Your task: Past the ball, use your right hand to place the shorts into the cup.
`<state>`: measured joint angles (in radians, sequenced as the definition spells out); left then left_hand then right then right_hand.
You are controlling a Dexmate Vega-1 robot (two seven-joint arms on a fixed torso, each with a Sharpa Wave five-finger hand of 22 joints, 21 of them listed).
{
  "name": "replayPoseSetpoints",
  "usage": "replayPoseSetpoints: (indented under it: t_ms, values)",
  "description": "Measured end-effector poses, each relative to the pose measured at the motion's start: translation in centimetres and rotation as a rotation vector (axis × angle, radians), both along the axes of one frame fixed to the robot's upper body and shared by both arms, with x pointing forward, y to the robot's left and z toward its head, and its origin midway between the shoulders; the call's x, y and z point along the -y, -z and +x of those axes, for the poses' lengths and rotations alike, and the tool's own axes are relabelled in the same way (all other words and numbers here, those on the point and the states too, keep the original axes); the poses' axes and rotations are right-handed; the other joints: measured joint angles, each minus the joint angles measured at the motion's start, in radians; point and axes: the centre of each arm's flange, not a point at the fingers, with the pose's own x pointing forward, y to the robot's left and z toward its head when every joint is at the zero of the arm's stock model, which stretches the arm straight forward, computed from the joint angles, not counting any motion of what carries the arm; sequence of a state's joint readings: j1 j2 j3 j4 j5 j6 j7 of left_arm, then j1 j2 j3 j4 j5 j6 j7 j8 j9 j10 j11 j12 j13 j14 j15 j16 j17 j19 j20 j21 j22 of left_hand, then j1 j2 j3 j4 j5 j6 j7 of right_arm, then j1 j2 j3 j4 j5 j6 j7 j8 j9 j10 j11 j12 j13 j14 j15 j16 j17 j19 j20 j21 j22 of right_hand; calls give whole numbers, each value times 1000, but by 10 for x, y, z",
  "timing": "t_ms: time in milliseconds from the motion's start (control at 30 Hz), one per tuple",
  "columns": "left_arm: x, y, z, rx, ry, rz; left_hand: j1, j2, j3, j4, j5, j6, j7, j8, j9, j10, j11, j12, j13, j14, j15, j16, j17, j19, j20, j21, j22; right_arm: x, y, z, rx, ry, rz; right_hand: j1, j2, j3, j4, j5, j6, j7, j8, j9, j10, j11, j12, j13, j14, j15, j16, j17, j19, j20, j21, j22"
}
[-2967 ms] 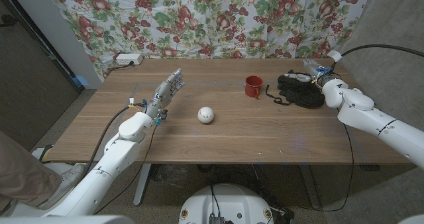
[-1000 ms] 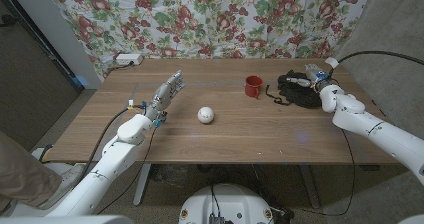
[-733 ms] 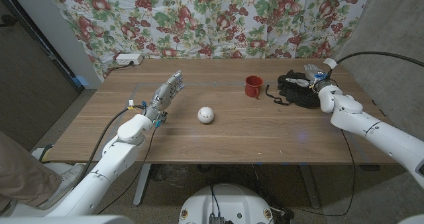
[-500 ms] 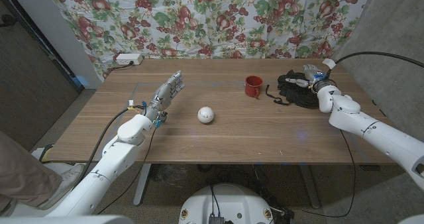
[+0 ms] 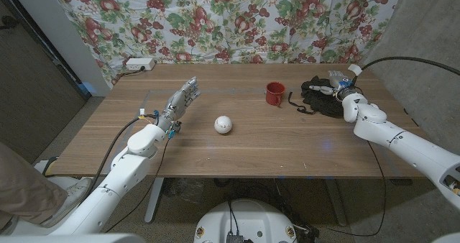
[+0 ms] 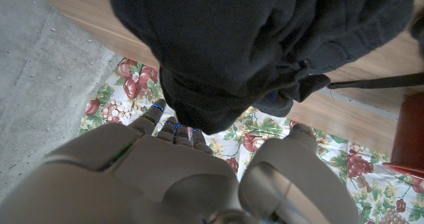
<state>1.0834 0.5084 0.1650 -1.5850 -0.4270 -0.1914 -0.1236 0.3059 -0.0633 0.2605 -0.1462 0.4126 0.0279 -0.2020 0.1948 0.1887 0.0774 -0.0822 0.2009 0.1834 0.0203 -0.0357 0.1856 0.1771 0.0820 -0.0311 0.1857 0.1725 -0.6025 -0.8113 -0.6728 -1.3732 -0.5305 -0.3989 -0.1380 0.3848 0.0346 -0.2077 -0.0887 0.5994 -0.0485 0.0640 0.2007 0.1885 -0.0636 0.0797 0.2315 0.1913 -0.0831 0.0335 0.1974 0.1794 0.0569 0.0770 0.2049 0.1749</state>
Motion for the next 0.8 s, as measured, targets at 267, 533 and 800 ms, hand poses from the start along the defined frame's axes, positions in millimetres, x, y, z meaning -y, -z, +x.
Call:
replayPoseSetpoints:
  t_ms: [267, 533, 800]
  values:
    - [-1, -1, 2, -1, 1, -1, 0, 0, 0, 0, -7, 0, 0, 0, 0, 0, 0, 0, 0, 0, 0, 0, 0, 0, 0, 0, 0, 0, 1, 4, -6, 5, 6, 8, 8, 0, 0, 4, 0, -11, 0, 1, -3, -14, 0, 2, 3, -3, 0, 5, 51, 58, 16, 0]
    - [-1, 0, 3, -3, 1, -3, 0, 0, 0, 0, -7, 0, 0, 0, 0, 0, 0, 0, 0, 0, 0, 0, 0, 0, 0, 0, 0, 0, 3, 9, -20, 6, 16, 28, -1, -4, -12, 19, 18, -29, 9, 5, 8, -11, 1, 7, 44, -1, 4, 5, 112, 100, 32, 5]
    - [-2, 1, 3, -5, -1, -6, 0, 0, 0, 0, -7, 0, 0, 0, 0, 0, 0, 0, 0, 0, 0, 0, 0, 0, 0, 0, 0, 0, 4, 12, -33, 6, 23, 45, 5, -4, -20, 27, 42, -37, 20, 10, 24, -8, 8, 11, 66, -5, 10, 8, 128, 101, 36, 5]
